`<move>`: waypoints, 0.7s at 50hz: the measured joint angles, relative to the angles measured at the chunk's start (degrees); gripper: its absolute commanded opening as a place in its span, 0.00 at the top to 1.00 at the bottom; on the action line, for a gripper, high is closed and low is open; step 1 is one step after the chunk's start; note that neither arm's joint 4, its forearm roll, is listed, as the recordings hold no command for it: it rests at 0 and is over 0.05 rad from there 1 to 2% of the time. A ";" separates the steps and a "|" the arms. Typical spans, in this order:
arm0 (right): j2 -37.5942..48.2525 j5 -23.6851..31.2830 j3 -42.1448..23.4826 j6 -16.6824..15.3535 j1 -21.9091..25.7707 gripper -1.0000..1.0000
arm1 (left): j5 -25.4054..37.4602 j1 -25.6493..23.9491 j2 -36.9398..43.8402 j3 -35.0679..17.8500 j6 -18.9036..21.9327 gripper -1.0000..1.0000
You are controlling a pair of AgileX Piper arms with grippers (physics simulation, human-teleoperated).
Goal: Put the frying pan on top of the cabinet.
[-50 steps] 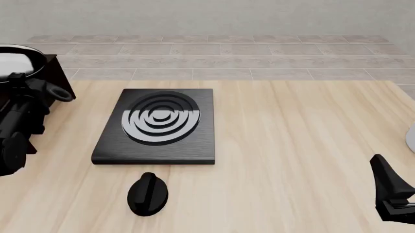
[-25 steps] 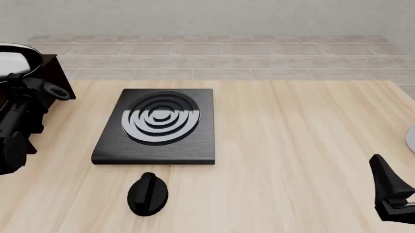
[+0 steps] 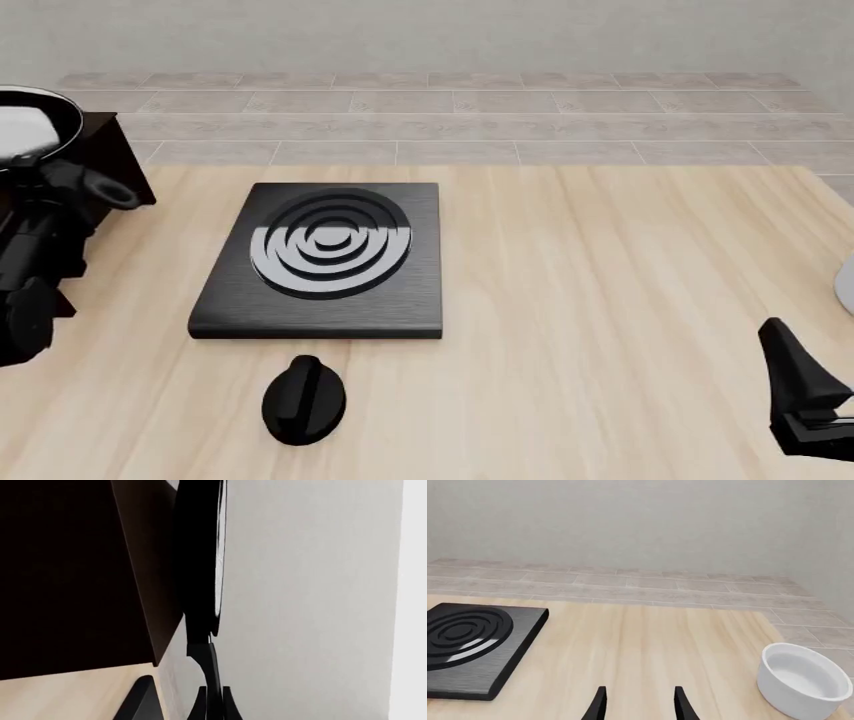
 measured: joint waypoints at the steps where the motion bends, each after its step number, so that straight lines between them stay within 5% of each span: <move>1: 0.01 0.00 0.00 -0.01 0.01 0.00 | -0.04 0.06 -0.02 0.04 0.03 1.00; 2: 0.02 -0.01 0.00 -0.02 0.01 0.00 | -0.05 0.11 -0.03 0.08 0.07 1.00; 3: 0.02 -0.01 0.00 -0.03 0.02 0.00 | -0.14 0.15 -0.02 0.13 0.10 0.00; 35: 0.08 -0.05 0.00 -0.19 0.16 0.00 | -0.10 2.12 -2.97 1.90 2.63 0.00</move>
